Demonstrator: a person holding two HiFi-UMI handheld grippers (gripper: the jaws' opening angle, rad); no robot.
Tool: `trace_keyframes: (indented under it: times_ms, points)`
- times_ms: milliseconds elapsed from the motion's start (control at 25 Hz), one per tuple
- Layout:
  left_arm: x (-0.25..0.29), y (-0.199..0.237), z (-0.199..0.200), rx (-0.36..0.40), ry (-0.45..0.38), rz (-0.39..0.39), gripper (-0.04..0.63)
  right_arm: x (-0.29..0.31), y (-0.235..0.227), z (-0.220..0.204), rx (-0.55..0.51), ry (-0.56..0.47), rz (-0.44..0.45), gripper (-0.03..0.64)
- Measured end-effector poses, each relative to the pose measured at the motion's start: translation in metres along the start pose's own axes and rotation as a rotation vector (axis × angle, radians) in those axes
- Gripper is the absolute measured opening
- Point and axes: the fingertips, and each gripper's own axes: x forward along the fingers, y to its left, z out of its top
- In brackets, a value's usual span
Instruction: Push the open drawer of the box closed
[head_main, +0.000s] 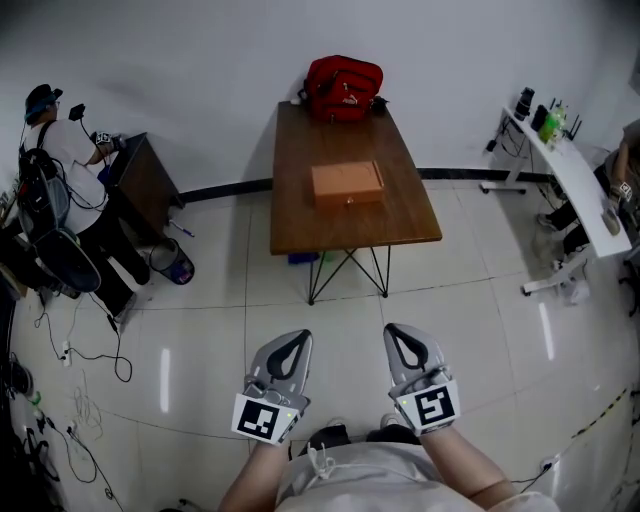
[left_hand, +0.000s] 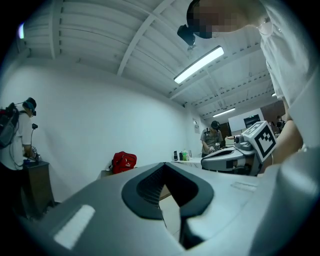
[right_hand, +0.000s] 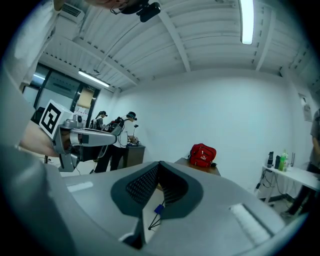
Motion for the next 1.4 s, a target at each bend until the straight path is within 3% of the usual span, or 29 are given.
trace_keyframes:
  times_ms: [240,520,1400]
  points:
    - [0.016,-0.032,0.003,-0.03,0.019,0.027,0.005,-0.023,-0.014,-0.007,0.024,0.034,0.057,0.006]
    - [0.04,-0.067,0.007,-0.057,0.008,0.028,0.005,-0.047,-0.047,-0.006,0.031,0.019,0.06,0.006]
    - [0.05,-0.064,0.01,-0.072,0.015,0.063,0.005,-0.045,-0.064,-0.004,0.039,-0.005,0.088,0.006]
